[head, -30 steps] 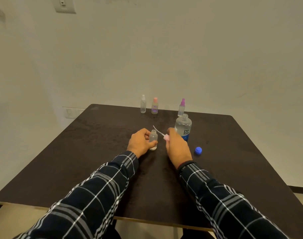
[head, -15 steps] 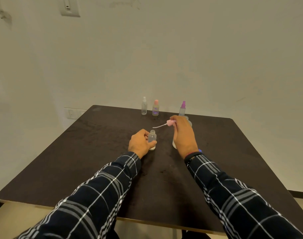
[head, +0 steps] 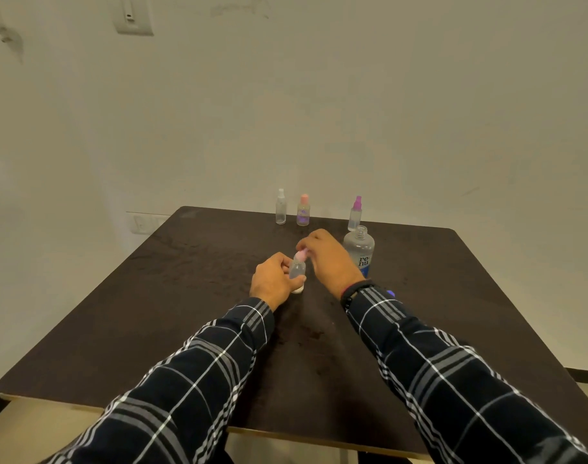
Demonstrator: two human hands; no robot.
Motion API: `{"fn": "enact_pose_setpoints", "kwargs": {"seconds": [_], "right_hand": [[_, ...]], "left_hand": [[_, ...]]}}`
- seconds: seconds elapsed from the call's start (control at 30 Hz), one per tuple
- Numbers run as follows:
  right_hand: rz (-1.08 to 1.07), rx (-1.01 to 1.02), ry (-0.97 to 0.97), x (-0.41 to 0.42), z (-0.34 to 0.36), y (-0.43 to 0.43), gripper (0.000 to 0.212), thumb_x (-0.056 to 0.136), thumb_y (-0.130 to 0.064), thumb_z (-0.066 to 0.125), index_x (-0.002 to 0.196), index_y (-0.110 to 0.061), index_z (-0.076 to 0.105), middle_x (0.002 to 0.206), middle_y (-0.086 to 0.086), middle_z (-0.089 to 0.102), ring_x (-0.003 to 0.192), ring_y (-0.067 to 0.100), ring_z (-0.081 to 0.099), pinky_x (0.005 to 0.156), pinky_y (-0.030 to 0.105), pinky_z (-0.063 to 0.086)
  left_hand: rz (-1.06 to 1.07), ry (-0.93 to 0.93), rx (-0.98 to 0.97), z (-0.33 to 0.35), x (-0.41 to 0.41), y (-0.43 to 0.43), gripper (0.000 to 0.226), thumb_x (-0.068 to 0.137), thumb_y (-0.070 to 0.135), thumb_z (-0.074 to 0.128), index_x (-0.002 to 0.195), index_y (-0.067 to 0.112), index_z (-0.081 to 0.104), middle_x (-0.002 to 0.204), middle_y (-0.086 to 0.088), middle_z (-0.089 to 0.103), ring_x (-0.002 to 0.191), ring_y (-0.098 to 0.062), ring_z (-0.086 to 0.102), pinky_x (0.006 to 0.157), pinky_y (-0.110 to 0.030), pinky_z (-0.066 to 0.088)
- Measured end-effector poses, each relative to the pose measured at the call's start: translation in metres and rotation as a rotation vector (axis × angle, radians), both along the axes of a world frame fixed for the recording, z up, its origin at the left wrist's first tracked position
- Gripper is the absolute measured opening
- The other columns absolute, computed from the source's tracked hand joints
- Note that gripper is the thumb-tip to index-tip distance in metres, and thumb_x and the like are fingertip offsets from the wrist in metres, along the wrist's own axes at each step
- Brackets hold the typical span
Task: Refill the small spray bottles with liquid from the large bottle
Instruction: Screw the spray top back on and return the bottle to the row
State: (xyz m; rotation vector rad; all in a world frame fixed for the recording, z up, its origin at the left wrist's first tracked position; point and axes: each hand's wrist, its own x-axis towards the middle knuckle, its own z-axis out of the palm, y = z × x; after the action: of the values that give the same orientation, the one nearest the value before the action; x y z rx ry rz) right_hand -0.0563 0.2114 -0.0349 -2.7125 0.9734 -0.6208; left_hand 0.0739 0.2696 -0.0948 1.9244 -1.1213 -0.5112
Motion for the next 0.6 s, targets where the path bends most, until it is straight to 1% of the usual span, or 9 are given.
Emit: {"fn": "enact_pose_setpoints", "kwargs": {"seconds": [0.07,0.13,0.2,0.33,0.5,0.57,0.6], "right_hand": [[-0.010,0.035,0.006,0.008,-0.001,0.002,0.031,0.095,-0.009,0.057,0.125,-0.014,0.063,0.126,0.007,0.056,0.113,0.022,0.056,0.100,0.028,0.043],[-0.052,0.078,-0.037,0.013,0.000,0.001,0.029,0.095,-0.012,0.058,0.124,-0.016,0.063,0.122,0.006,0.060,0.112,0.022,0.058,0.099,0.029,0.045],[-0.081,0.102,-0.041,0.015,0.001,-0.002,0.027,0.096,-0.012,0.058,0.121,-0.017,0.065,0.120,0.006,0.063,0.110,0.022,0.059,0.097,0.030,0.046],[-0.078,0.105,0.017,0.017,0.005,-0.005,0.026,0.096,-0.008,0.056,0.118,-0.016,0.066,0.120,0.007,0.064,0.110,0.022,0.060,0.097,0.032,0.047],[-0.017,0.089,0.090,0.014,0.011,-0.010,0.026,0.096,-0.006,0.052,0.114,-0.018,0.067,0.116,0.005,0.068,0.103,0.021,0.062,0.094,0.031,0.049],[-0.041,0.093,0.112,0.017,0.013,-0.014,0.020,0.097,-0.012,0.054,0.110,-0.019,0.068,0.112,0.005,0.068,0.101,0.021,0.063,0.093,0.034,0.051],[-0.077,0.094,0.122,0.018,0.015,-0.014,0.015,0.097,-0.019,0.057,0.107,-0.019,0.068,0.109,0.005,0.069,0.100,0.022,0.064,0.092,0.036,0.052]], "left_hand": [[-0.001,0.010,0.001,0.000,0.001,0.000,0.032,0.077,0.027,0.085,0.099,0.024,0.061,0.095,0.007,0.070,0.091,-0.011,0.067,0.085,-0.032,0.055],[0.001,0.018,-0.001,-0.001,0.002,0.000,0.032,0.077,0.026,0.085,0.099,0.024,0.062,0.093,0.007,0.070,0.090,-0.011,0.067,0.085,-0.032,0.055],[-0.001,0.020,-0.002,-0.001,0.002,0.000,0.032,0.077,0.026,0.085,0.099,0.023,0.061,0.093,0.007,0.070,0.089,-0.010,0.067,0.086,-0.032,0.055],[-0.009,0.031,0.002,-0.002,0.002,-0.001,0.033,0.079,0.027,0.085,0.102,0.023,0.061,0.097,0.007,0.068,0.091,-0.010,0.065,0.087,-0.031,0.054],[-0.014,0.023,0.013,-0.001,0.002,0.001,0.033,0.080,0.027,0.084,0.103,0.023,0.060,0.098,0.006,0.068,0.092,-0.011,0.064,0.086,-0.030,0.053],[-0.014,0.008,0.011,0.000,0.001,0.001,0.033,0.079,0.027,0.084,0.102,0.024,0.060,0.097,0.006,0.068,0.092,-0.011,0.064,0.085,-0.029,0.053],[-0.018,0.001,0.014,0.001,0.002,0.001,0.033,0.079,0.027,0.084,0.101,0.024,0.060,0.097,0.007,0.067,0.092,-0.011,0.064,0.085,-0.029,0.052]]}}
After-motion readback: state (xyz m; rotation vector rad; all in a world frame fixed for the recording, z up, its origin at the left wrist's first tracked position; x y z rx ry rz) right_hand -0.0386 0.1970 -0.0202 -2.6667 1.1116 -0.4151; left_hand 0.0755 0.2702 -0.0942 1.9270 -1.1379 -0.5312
